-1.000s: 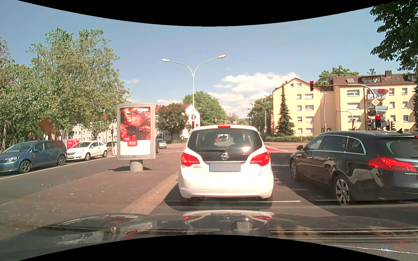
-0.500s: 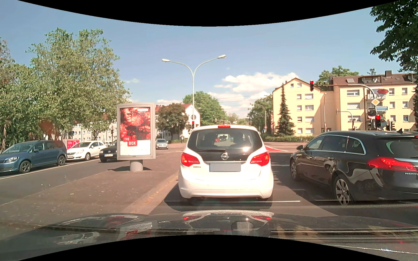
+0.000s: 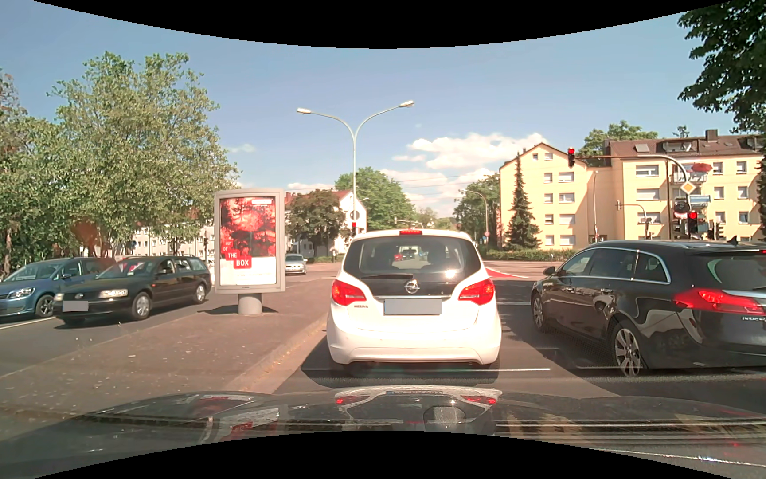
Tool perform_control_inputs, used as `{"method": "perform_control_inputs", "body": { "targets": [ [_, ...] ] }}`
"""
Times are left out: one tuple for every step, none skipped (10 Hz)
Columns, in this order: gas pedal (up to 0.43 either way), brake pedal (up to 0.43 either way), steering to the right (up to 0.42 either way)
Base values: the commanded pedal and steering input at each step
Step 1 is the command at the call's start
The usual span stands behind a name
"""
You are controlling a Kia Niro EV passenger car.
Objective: Follow the waypoints while adhering to traffic rules and regulations
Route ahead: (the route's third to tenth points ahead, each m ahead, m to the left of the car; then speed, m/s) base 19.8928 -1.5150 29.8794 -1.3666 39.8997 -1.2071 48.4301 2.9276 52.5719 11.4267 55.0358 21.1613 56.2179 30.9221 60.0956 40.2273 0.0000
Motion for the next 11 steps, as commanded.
{"method": "perform_control_inputs", "body": {
  "targets": [
    [0.0,0.25,0.011],
    [0.0,0.25,0.011],
    [0.0,0.25,0.01],
    [0.0,0.25,0.01],
    [0.0,0.25,0.01],
    [0.0,0.25,0.011],
    [0.0,0.25,0.011],
    [0.0,0.25,0.011],
    [0.0,0.25,0.011],
    [0.0,0.25,0.01],
    [0.0,0.25,0.011]
  ]
}}
